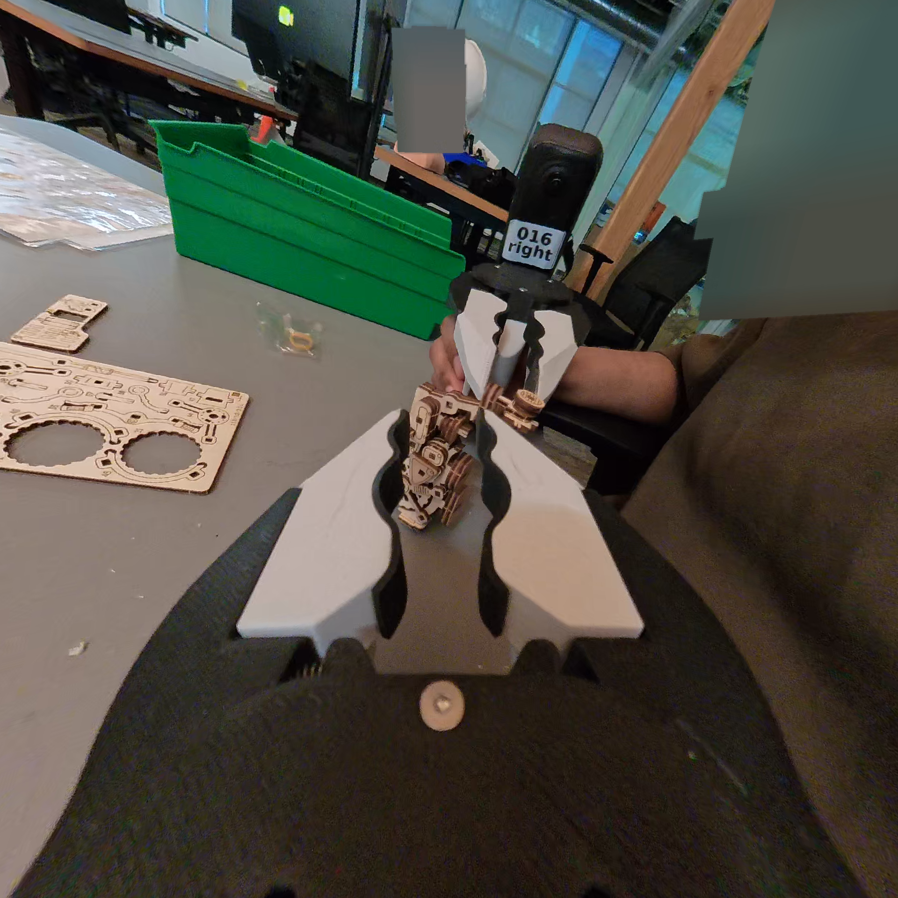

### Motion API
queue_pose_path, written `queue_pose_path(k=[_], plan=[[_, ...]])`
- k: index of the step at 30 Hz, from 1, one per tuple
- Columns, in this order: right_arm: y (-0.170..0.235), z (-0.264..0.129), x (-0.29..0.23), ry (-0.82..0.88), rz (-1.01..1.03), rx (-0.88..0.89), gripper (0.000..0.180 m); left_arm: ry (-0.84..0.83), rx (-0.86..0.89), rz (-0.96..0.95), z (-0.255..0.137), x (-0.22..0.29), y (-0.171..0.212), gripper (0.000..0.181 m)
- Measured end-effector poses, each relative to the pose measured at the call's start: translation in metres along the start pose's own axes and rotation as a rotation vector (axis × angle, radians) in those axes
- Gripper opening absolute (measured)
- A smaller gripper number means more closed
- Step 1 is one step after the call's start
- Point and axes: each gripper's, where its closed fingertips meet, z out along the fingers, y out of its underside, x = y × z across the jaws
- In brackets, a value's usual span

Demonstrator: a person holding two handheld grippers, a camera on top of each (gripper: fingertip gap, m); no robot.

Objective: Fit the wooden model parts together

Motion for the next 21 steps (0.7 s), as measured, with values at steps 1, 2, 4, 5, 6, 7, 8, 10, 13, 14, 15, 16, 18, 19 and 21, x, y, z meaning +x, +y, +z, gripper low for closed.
queue_pose_path(k=[1, 2, 4, 5, 6, 7, 8, 10, 13, 14, 15, 16, 18, 19, 21], plan=[[0.000, 0.001, 0.000, -0.002, -0.001, -0.001, 0.017, 0.000, 0.000, -0.003, 0.000, -0.001, 0.000, 0.025], [0.000, 0.001, 0.000, -0.005, -0.001, -0.002, 0.017, 0.002, 0.002, -0.007, 0.000, -0.001, 0.000, 0.025], [0.001, 0.003, 0.000, -0.009, -0.001, -0.008, 0.017, 0.013, -0.001, -0.032, 0.000, 0.000, 0.000, 0.026], [0.002, 0.003, 0.000, -0.011, -0.002, -0.011, 0.017, 0.026, -0.004, -0.047, 0.000, 0.001, 0.000, 0.026], [0.002, 0.004, 0.000, -0.012, -0.002, -0.013, 0.017, 0.036, -0.004, -0.059, 0.000, 0.002, 0.000, 0.026], [0.003, 0.004, 0.000, -0.014, -0.001, -0.014, 0.017, 0.038, 0.000, -0.068, 0.000, 0.001, -0.001, 0.026], [0.003, 0.004, 0.000, -0.014, -0.002, -0.015, 0.017, 0.038, 0.003, -0.073, -0.001, 0.001, -0.001, 0.026], [0.003, 0.005, 0.000, -0.014, -0.002, -0.015, 0.017, 0.039, 0.005, -0.077, -0.001, 0.000, -0.002, 0.026], [0.002, 0.004, 0.001, -0.011, -0.002, -0.013, 0.017, 0.037, 0.008, -0.080, -0.001, 0.000, -0.002, 0.026], [0.001, 0.004, 0.001, -0.008, -0.006, -0.010, 0.017, 0.038, 0.008, -0.080, -0.001, 0.000, -0.002, 0.026], [-0.001, 0.003, 0.001, -0.003, -0.014, -0.001, 0.017, 0.038, 0.008, -0.079, -0.001, 0.000, -0.002, 0.026], [-0.004, 0.002, 0.001, 0.001, -0.024, 0.014, 0.017, 0.037, 0.006, -0.077, -0.001, 0.000, -0.001, 0.026], [-0.009, 0.001, 0.000, 0.007, -0.037, 0.040, 0.017, 0.036, 0.001, -0.076, 0.000, 0.000, 0.000, 0.026], [-0.011, 0.000, 0.000, 0.010, -0.041, 0.048, 0.017, 0.036, 0.001, -0.075, 0.000, 0.000, 0.000, 0.026], [-0.012, -0.001, 0.001, 0.017, -0.044, 0.055, 0.017, 0.037, 0.000, -0.077, 0.000, 0.000, 0.000, 0.026]])
